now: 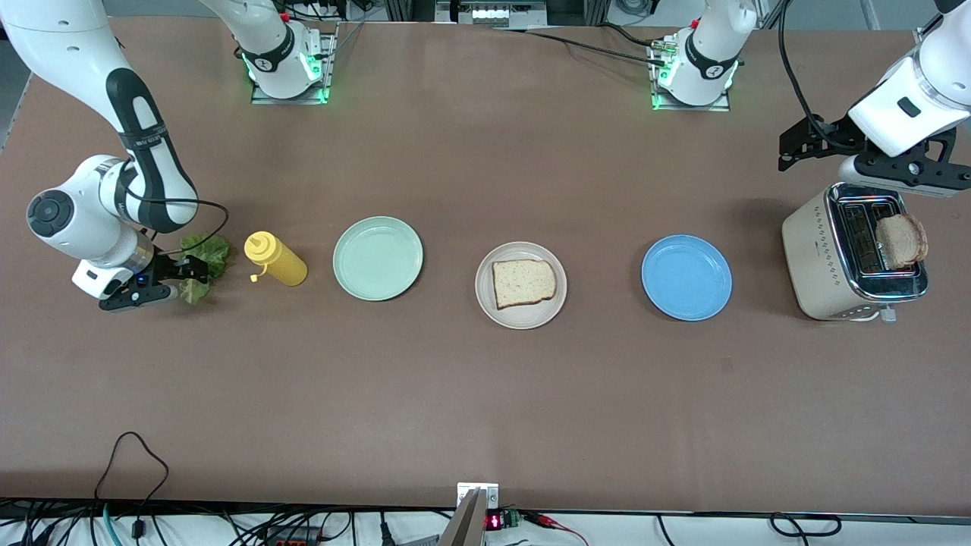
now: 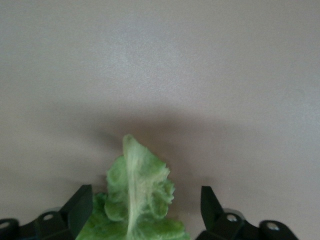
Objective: Make sandwich in beige plate with both arms
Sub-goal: 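Open the right gripper and grasp the green lettuce leaf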
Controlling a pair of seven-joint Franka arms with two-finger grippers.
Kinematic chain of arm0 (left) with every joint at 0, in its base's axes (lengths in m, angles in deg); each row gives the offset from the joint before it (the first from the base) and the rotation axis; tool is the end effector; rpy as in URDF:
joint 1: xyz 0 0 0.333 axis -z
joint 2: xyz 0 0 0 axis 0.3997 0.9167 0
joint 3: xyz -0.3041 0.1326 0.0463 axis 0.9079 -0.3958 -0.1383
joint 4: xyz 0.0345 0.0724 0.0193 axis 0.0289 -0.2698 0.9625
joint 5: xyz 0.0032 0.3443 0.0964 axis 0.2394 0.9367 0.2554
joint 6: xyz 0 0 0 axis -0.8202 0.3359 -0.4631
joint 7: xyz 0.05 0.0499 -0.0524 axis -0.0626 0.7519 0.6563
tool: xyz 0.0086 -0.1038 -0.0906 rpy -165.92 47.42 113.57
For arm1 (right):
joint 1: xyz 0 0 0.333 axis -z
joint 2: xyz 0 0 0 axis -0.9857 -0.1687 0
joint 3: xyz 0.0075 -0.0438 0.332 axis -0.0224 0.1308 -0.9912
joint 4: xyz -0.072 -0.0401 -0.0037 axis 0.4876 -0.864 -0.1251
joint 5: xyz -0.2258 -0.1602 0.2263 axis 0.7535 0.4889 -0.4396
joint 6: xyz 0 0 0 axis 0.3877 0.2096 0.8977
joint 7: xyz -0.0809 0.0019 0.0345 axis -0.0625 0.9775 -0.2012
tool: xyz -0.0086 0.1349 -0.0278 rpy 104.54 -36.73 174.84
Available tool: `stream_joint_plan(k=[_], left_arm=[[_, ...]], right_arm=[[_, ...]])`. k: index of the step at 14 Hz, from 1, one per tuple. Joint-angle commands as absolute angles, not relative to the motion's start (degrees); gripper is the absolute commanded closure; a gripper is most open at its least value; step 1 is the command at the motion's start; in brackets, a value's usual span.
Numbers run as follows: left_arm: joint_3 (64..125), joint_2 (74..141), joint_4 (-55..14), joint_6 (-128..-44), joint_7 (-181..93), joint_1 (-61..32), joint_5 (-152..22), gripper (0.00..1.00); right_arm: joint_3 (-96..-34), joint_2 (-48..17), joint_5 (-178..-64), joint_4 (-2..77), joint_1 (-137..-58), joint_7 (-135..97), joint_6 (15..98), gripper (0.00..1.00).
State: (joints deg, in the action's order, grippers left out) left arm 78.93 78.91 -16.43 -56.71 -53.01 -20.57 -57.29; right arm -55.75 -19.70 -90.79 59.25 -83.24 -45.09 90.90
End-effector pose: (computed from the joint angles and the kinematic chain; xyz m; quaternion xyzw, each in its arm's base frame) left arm 0.4888 -0.0515 0.5950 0.9966 -0.0705 -0.0411 0.0095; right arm 0.5651 -0.1159 0.2162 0.9904 0.1330 0.0150 0.0347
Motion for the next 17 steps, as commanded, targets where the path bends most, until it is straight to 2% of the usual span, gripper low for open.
stream_joint_plan(k=[1,4,8,9,12,17], left_arm=[[78.91,79.86,-14.48,-55.37,-52.4,-20.57,-57.78,0.0],[78.91,79.86,-14.48,-55.37,-52.48,-20.74,-57.78,0.0],[78.91,79.86,-14.48,-55.37,-52.48,-20.83,-57.78,0.0],[78.83,79.86,-14.48,-55.37,-52.48,-20.83,-57.78,0.0],[78.82,79.86,-14.48,-55.37,-52.48,-20.92,-57.78,0.0],[78.82,79.86,-14.48,-55.29,-52.57,-21.1,-57.78,0.0]], right_arm=[[-55.84,-21.02,-89.81,58.66,-83.36,-44.18,92.98,0.22],[-55.84,-21.11,-89.9,58.66,-84.07,-44.18,92.89,0.5],[-55.84,-20.94,-89.81,58.66,-84.24,-44.27,92.63,0.93],[-55.84,-20.68,-89.81,58.66,-84.33,-44.18,92.54,1.0],[-55.76,-18.31,-89.81,58.4,-85.12,-44.53,89.75,1.0],[-55.58,-14.53,-89.81,48.22,-84.86,-55.41,70.69,1.0]])
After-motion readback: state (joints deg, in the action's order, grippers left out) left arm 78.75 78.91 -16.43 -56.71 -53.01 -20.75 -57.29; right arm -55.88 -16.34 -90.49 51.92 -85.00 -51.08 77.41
